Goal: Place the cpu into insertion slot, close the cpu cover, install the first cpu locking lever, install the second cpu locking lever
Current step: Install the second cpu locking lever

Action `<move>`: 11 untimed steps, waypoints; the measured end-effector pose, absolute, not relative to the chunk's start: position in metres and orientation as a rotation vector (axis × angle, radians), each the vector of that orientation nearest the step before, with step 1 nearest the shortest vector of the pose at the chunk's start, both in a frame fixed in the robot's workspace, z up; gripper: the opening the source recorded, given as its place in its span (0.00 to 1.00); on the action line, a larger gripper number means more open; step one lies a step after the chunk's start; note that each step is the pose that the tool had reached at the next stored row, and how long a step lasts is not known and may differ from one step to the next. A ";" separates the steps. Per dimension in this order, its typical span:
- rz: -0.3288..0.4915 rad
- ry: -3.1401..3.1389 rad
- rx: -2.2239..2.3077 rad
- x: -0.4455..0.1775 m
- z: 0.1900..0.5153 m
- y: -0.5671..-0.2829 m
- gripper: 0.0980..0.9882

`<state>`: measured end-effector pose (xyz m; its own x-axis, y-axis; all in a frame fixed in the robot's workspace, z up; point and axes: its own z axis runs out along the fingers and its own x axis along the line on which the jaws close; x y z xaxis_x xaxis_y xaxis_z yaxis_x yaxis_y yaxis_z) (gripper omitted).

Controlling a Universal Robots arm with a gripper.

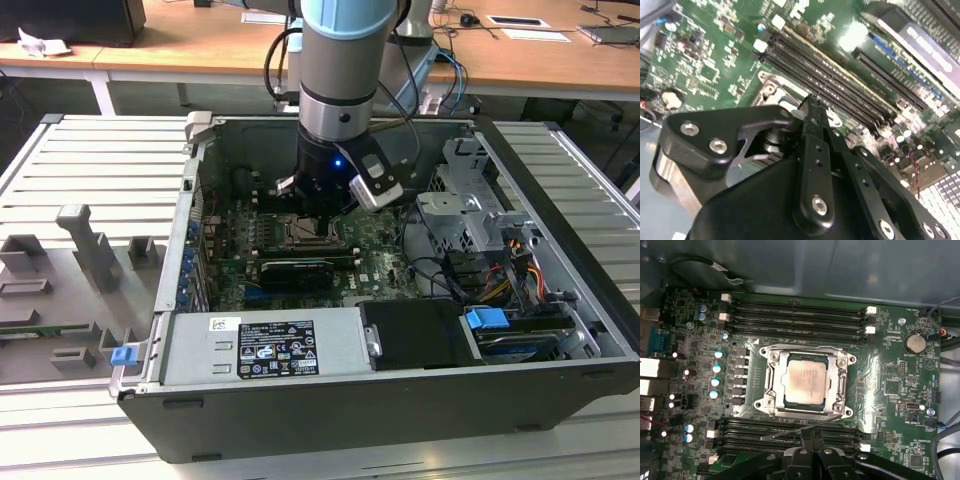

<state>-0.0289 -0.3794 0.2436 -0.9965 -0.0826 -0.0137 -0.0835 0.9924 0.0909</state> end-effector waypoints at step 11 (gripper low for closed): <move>0.180 3.122 -0.175 -0.051 0.225 -0.381 0.01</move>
<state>-0.0513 -0.3806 0.2248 -0.9937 -0.1106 -0.0159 -0.1117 0.9872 0.1141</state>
